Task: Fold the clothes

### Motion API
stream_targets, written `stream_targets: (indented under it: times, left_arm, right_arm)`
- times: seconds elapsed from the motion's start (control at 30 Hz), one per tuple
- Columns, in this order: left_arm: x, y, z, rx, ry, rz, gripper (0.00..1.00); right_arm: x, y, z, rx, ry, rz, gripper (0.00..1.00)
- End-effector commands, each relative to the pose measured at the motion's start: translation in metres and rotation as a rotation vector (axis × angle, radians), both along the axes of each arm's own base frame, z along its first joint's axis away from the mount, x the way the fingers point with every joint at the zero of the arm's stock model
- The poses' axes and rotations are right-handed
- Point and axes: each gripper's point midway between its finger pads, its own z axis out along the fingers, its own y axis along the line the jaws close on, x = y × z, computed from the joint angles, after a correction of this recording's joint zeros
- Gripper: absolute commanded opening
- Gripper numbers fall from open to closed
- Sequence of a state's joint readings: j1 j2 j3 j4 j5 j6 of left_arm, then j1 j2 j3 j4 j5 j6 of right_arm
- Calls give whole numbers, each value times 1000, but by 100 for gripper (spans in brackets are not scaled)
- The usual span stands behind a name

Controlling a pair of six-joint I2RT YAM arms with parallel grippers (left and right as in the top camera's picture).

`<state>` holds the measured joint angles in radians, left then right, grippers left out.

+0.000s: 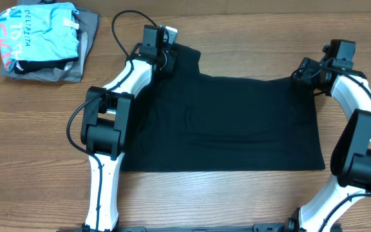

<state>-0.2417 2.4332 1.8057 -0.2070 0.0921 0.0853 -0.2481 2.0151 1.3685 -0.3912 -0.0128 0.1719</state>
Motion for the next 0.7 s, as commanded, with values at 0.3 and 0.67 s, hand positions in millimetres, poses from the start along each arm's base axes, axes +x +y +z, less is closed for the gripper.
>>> stream_targets:
  times: [0.3, 0.67]
  left_arm:
    - [-9, 8, -28, 30, 65, 12, 6]
    - [-9, 8, -27, 29, 61, 12, 11]
  right_arm:
    - [11, -7, -29, -26, 18, 1, 61]
    - [10, -9, -30, -37, 23, -7, 29]
